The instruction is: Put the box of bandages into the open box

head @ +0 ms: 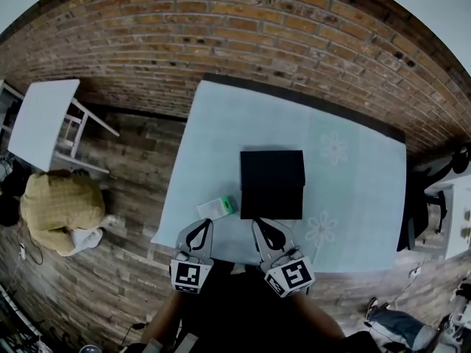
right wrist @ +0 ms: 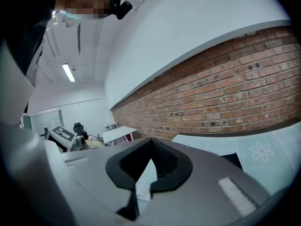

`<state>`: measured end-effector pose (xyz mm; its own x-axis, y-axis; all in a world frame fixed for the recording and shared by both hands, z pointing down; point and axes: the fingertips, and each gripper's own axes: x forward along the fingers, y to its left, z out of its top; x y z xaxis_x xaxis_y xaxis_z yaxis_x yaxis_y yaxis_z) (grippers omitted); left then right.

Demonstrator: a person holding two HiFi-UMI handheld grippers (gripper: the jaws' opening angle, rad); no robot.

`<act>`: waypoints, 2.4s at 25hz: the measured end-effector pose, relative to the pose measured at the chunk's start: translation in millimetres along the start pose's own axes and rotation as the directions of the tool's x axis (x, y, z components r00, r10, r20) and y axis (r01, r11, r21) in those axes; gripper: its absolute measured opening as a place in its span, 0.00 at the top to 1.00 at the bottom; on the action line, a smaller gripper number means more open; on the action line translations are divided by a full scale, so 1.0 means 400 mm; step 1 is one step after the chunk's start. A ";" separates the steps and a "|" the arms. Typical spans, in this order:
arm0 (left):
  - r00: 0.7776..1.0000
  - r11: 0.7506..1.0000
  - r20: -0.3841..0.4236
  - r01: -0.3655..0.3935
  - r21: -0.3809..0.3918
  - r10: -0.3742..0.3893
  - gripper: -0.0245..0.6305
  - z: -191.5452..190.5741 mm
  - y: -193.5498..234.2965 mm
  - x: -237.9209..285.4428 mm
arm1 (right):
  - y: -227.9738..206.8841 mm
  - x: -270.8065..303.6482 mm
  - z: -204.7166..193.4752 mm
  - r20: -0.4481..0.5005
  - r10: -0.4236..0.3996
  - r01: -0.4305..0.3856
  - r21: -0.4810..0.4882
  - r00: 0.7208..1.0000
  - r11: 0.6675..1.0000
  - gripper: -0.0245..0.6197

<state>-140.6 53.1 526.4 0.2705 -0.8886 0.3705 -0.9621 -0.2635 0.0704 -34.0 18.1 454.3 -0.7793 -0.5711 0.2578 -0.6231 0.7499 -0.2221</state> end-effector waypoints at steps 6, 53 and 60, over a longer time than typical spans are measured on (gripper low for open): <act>0.996 0.998 -0.077 0.052 0.025 -0.050 0.96 -0.069 0.026 0.025 | 0.014 0.042 -0.023 -0.028 -0.012 0.012 0.007 1.000 1.000 0.96; 0.718 0.876 -0.646 0.457 0.155 -0.260 0.50 -0.544 0.079 0.165 | -0.005 0.150 -0.078 -0.137 -0.042 0.049 0.047 0.990 0.998 0.96; 0.685 0.869 -0.677 0.476 0.136 -0.269 0.42 -0.579 0.070 0.172 | -0.009 0.150 -0.082 -0.139 -0.045 0.053 0.053 0.989 0.997 0.96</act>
<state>-157.1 71.8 768.5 0.4202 -0.2831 0.8621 -0.7022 -0.7032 0.1114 -76.4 -8.0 501.2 -0.7336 -0.5525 0.3956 -0.6661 0.6999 -0.2577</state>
